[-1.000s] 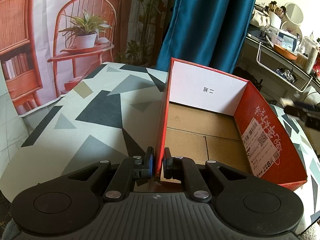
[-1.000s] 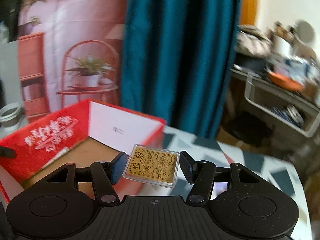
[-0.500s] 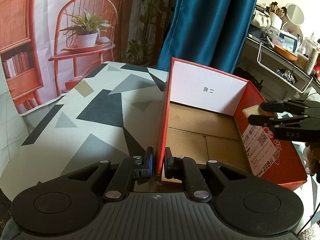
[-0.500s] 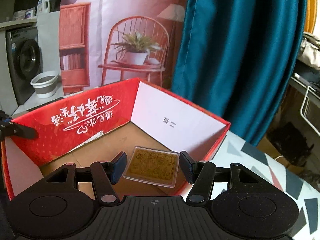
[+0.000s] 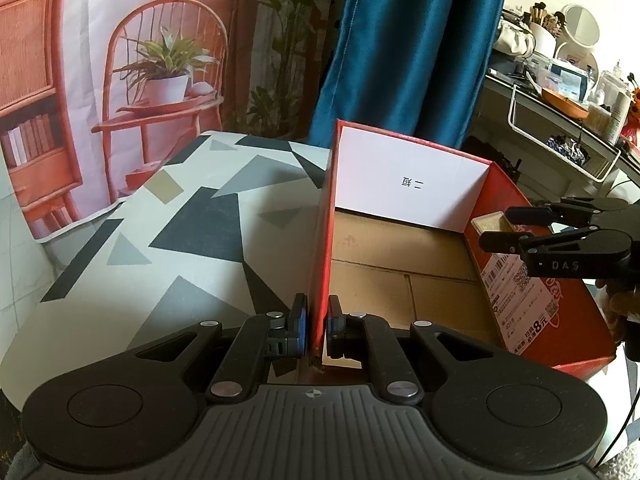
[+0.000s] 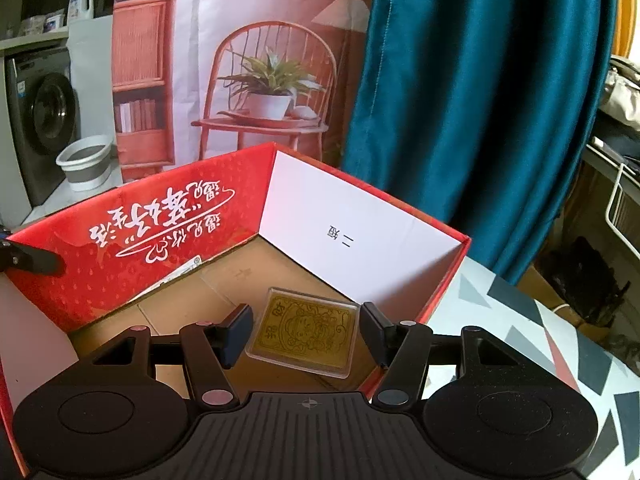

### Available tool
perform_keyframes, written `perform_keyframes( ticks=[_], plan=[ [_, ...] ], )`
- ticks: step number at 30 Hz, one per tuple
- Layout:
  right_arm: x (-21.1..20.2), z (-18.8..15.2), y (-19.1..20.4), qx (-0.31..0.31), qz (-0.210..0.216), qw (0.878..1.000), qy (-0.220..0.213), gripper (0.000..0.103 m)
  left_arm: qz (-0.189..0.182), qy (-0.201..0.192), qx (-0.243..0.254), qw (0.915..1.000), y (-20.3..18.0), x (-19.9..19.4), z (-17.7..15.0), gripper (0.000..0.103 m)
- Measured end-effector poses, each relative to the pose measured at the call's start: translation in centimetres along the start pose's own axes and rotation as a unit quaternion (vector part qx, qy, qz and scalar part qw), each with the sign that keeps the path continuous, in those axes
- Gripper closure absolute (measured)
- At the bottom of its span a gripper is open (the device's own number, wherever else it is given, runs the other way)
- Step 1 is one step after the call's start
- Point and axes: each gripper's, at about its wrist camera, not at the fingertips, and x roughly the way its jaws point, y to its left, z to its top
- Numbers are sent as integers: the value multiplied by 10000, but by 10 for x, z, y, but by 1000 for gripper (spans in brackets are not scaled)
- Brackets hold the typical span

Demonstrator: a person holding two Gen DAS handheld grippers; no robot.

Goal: Organize rigid objects
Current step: 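Carry the gold card into the red box and release it with the right gripper, then grasp the small blue bottle with the right gripper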

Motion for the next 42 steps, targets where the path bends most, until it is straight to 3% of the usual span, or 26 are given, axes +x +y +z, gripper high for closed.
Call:
perform_keyframes(
  ticks=[12,16,26,34,39,42],
  plan=[
    [-10,-3,-4,207,-20,9996,-166,48,63,-23,-37,10000,2,1,1,93],
    [-25,-7,-10,489,-176,9975,-473,48,65,-25,-50,10000,2,1,1,93],
    [-79,-51,-49,1721,-905,9699,-1464,48,50,-22,-81,10000,4,0,1,93],
    [-81,-122,-81,2599,-1626,9456,-1089,51,82,-33,-44,10000,2,0,1,93],
    [-65,-153,-85,2787,-1745,9424,-610,50,99,-41,-25,9999,1,0,1,93],
    [-55,-157,-79,2678,-1673,9475,-511,51,118,-45,-1,9999,1,0,0,93]
  ],
)
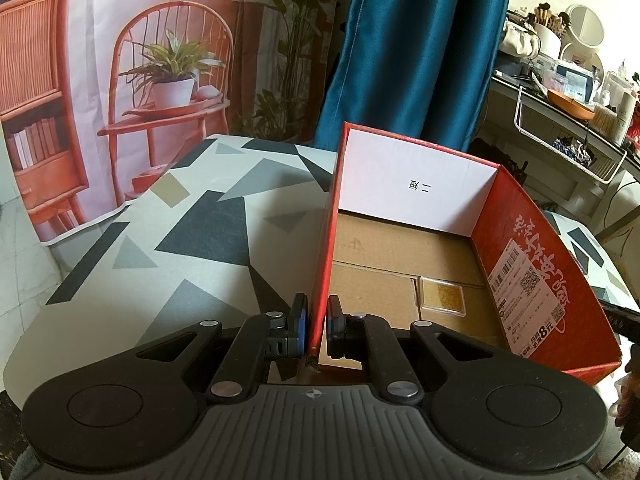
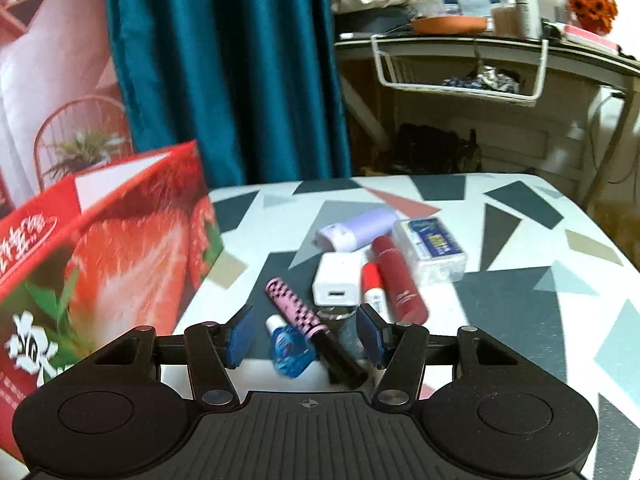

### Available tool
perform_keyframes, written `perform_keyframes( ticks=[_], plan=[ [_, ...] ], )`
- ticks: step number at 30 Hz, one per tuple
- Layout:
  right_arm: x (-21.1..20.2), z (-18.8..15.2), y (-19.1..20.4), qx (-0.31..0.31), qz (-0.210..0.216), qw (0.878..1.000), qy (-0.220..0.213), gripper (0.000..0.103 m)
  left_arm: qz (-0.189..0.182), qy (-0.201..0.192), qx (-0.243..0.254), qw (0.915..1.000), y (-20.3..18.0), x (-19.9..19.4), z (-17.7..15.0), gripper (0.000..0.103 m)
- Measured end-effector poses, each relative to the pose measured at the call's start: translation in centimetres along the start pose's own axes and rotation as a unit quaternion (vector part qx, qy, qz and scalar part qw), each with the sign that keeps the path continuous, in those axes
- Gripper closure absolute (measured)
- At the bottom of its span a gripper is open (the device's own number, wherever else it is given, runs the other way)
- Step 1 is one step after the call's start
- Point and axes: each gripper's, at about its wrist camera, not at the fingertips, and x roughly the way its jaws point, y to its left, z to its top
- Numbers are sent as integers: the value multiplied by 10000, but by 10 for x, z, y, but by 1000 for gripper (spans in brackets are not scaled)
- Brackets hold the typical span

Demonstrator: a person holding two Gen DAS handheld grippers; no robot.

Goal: Organize rigid objects
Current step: 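Grasp the small blue bottle with the right gripper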

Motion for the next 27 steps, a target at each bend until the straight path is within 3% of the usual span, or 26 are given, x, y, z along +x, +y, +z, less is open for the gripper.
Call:
perform_keyframes(
  ticks=[5,11,19,27],
  plan=[
    [15,0,23,-475,191,9987,-11,59,-3,1,-27,10000,0,0,0,93],
    [28,-13,35,-730,-37,9973,77,70,15,4,13,10000,0,0,0,92],
    [27,-18,41,-985,-22,9951,73,70,33,1,14,10000,0,0,0,92],
    [32,-15,27,-494,-11,9986,214,69,47,0,32,10000,0,0,0,92]
  ],
)
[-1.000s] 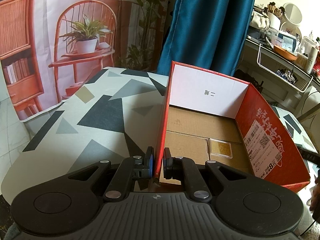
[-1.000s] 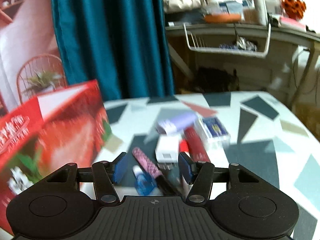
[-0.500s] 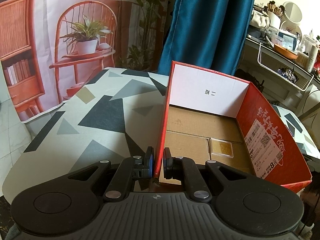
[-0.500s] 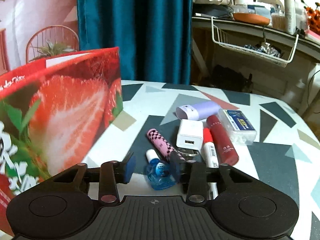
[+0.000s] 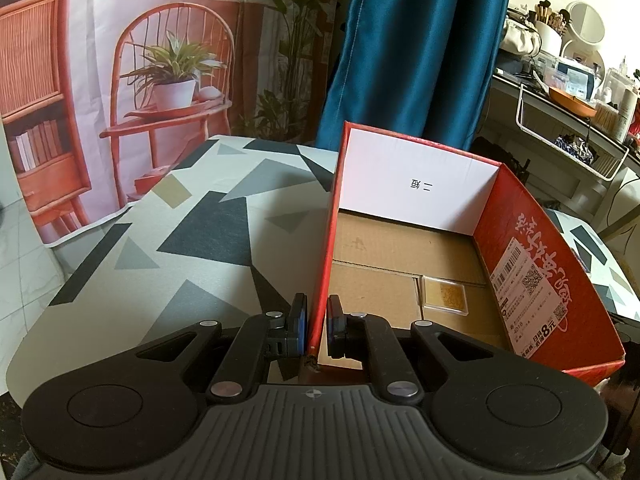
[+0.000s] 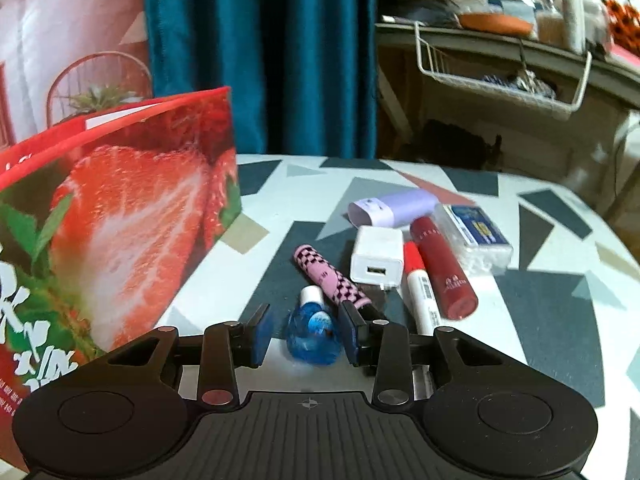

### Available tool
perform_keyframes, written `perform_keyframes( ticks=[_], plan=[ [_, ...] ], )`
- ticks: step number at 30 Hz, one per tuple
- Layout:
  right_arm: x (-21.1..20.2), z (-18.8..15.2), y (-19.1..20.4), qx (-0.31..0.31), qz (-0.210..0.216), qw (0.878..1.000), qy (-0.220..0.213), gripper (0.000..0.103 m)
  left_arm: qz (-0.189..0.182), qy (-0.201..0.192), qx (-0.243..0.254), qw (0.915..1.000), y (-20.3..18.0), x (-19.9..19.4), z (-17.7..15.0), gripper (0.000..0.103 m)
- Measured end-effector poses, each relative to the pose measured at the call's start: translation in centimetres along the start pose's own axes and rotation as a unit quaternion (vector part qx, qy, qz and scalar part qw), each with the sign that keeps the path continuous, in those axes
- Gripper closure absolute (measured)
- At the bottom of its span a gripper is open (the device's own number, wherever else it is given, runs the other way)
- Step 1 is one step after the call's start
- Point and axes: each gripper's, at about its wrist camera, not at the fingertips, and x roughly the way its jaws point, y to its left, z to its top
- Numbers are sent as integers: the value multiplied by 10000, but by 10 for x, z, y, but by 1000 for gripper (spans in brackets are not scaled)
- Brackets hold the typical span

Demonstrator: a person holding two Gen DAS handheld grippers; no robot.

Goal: Organize rigid objects
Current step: 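Grasp the small blue bottle with the right gripper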

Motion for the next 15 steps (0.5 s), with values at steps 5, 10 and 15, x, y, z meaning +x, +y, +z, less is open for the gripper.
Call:
perform_keyframes(
  ticks=[5,10,15],
  plan=[
    [2,-1,0,-2,28,10000,73,69,2,-1,5,10000,0,0,0,92],
    [2,-1,2,-57,116,9999,67,78,3,0,4,10000,0,0,0,92],
    [1,-1,5,-170,202,9996,68,78,5,-3,11,10000,0,0,0,92]
  ],
)
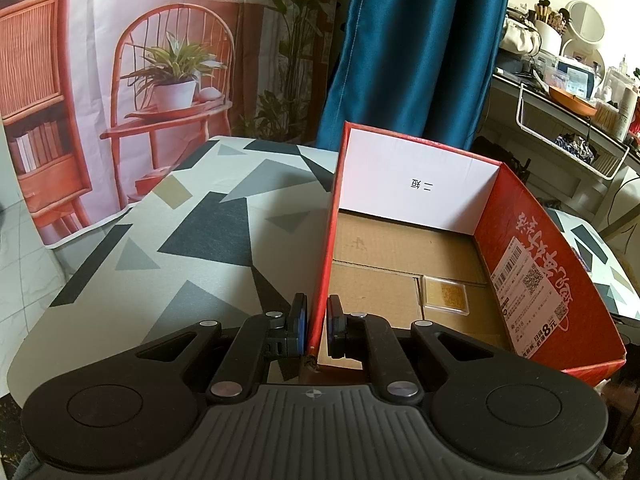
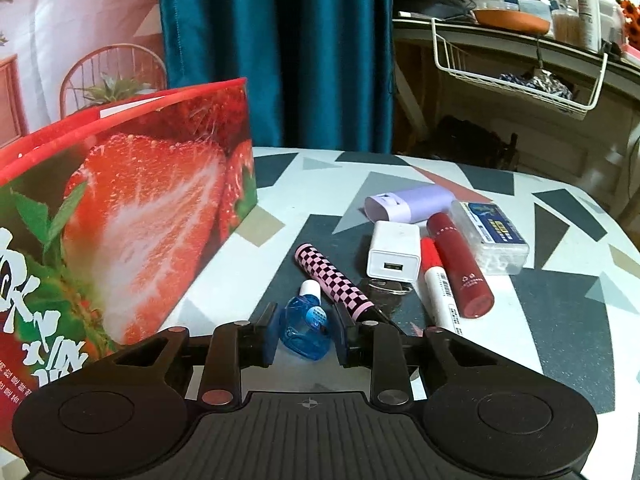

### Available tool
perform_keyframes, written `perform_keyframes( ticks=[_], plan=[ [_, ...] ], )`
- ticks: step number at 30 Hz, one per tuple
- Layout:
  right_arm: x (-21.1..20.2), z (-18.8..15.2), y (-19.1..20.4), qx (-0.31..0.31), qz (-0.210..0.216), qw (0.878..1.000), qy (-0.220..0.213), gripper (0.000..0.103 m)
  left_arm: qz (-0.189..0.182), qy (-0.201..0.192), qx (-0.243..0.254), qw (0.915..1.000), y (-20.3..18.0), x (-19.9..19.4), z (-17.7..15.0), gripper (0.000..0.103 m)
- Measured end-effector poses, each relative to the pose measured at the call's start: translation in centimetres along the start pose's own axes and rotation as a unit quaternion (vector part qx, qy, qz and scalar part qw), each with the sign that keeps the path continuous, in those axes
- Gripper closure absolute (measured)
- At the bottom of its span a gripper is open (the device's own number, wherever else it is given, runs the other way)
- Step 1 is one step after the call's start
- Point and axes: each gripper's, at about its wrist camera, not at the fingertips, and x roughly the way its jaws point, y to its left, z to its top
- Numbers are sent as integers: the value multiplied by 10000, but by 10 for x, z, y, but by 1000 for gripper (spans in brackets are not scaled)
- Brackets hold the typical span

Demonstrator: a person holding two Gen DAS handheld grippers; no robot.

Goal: Organize rigid objects
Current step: 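Grasp the small blue bottle with the right gripper, then carry the blue bottle into the red box and release it with the right gripper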

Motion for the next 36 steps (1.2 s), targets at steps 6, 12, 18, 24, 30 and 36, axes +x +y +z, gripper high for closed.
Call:
perform_keyframes(
  ticks=[6,12,18,24,30,36],
  plan=[
    [-5,0,0,42,50,9999,-130,78,2,7,6,10000,0,0,0,92],
    [-26,-4,4,102,300,9990,-325,78,23,1,54,10000,-2,-1,0,92],
    [-39,15,9,211,421,9972,-574,78,11,23,84,10000,-1,0,1,92],
    [-71,56,23,226,874,9876,-1283,78,11,23,114,9999,-2,0,1,92],
    [-82,71,56,-279,1484,9795,-1336,78,10,16,136,9999,-2,0,1,92],
    [-81,66,77,-551,1734,9773,-1086,78,11,13,146,9999,-2,0,1,92]
  ],
)
